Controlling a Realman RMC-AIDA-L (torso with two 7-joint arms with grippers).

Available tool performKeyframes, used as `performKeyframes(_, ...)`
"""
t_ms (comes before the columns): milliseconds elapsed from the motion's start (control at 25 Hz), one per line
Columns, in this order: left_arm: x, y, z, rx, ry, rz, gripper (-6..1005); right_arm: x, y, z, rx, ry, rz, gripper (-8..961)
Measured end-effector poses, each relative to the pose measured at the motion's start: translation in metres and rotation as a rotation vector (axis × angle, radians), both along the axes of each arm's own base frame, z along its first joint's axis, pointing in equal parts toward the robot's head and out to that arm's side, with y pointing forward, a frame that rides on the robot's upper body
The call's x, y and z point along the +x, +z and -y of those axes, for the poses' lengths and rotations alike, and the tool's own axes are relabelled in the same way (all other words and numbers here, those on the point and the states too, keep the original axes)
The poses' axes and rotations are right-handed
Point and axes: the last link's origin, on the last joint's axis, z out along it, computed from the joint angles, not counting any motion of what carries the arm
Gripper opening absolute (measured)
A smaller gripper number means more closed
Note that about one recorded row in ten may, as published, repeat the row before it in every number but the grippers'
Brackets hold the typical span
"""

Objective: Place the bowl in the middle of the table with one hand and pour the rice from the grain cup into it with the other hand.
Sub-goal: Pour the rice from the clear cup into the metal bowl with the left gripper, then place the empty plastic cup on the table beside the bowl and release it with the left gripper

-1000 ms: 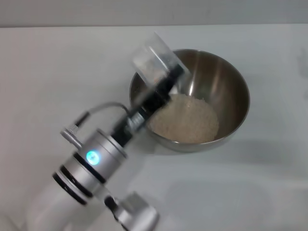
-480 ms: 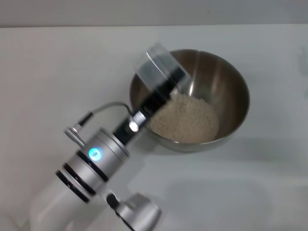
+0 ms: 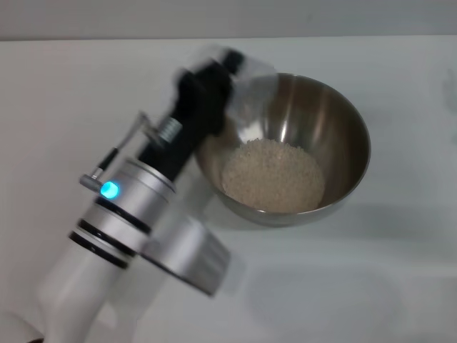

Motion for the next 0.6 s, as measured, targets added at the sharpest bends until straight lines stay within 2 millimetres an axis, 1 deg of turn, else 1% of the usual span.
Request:
performKeyframes(40,-0.001,0.008,-0.007,-0.034,0.068,0.135,67,0.0,0.0,0.0,-0.002,-0.001,0.0,477)
performKeyframes(80,-0.008,0.02,-0.017,-0.086,0.168,0.35,67,0.0,0.0,-0.001,-0.003,-0.002,0.0,477)
performKeyframes(120,-0.022,0.031,-0.028,-0.139,0.269,0.577,68,0.0,-0.001,0.0,-0.002,0.0,-0.001,477)
performKeyframes(160,-0.022,0.031,-0.028,-0.139,0.269,0.577,69,0.0,-0.001,0.0,-0.002,0.0,-0.001,477)
performKeyframes(200,-0.029,0.034,-0.032,-0.163,0.31,0.661,69,0.0,-0.001,0.0,-0.002,0.001,-0.001,477)
performKeyframes(240,-0.05,0.04,-0.041,-0.213,0.404,0.838,70,0.0,-0.001,0.0,-0.002,0.002,-0.002,477)
performKeyframes(280,-0.05,0.04,-0.041,-0.213,0.404,0.838,70,0.0,-0.001,0.0,-0.002,0.002,-0.002,477)
performKeyframes(320,-0.066,0.043,-0.048,-0.244,0.473,0.95,71,0.0,-0.002,0.0,-0.002,0.002,-0.003,477)
performKeyframes(360,-0.066,0.043,-0.048,-0.244,0.473,0.95,71,0.0,-0.002,0.0,-0.002,0.002,-0.003,477)
performKeyframes(400,-0.076,0.044,-0.051,-0.262,0.515,1.008,72,0.0,-0.002,0.0,-0.003,0.002,-0.003,477)
performKeyframes(440,-0.076,0.044,-0.051,-0.262,0.515,1.008,73,0.0,-0.002,0.0,-0.003,0.002,-0.003,478)
performKeyframes(480,-0.09,0.044,-0.055,-0.289,0.577,1.082,73,0.0,-0.002,0.001,-0.004,0.001,-0.004,478)
performKeyframes(520,-0.09,0.044,-0.055,-0.289,0.577,1.082,74,0.0,-0.002,0.001,-0.004,0.001,-0.004,478)
performKeyframes(600,-0.102,0.044,-0.058,-0.303,0.638,1.133,75,0.0,-0.003,0.002,-0.004,0.0,-0.004,478)
